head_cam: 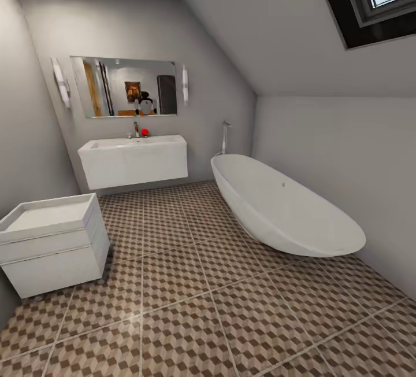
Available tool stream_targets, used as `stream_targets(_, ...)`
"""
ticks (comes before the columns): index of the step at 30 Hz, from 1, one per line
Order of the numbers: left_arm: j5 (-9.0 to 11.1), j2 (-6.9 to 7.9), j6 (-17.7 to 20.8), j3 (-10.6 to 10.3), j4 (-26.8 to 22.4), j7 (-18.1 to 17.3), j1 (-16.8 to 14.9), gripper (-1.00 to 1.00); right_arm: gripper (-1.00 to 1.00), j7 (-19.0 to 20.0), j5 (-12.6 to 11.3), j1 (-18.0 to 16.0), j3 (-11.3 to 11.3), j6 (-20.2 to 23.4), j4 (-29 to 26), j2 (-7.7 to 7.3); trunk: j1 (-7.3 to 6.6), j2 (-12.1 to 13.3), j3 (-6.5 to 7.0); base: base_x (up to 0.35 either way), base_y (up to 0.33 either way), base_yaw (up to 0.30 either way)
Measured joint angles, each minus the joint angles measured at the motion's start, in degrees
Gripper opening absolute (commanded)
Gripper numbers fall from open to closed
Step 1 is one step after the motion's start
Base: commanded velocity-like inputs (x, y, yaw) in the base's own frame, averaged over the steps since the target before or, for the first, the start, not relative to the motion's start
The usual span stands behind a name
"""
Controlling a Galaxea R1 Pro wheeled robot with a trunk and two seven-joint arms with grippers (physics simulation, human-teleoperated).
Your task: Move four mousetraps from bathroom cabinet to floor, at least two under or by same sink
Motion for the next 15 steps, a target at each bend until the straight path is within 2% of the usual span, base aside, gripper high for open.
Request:
stream_targets(6, 0.2, -0.23, -0.2, -0.2, 0.1, 0.0, 0.1, 1.0, 1.0, -0.1, -0.2, -1.6, 0.0, -0.3, -1.1, 1.57, 0.0, 0.0, 0.01, 0.0, 0.0, 0.0)
stream_targets(15, 0.4, -0.14, -0.2, -0.1, -0.4, 0.1, 0.1, 1.0, 1.0, -0.1, -0.3, -3.2, 0.1, -0.3, -1.3, 2.25, 0.0, 0.0, 0.01, 0.0, 0.0, 0.0)
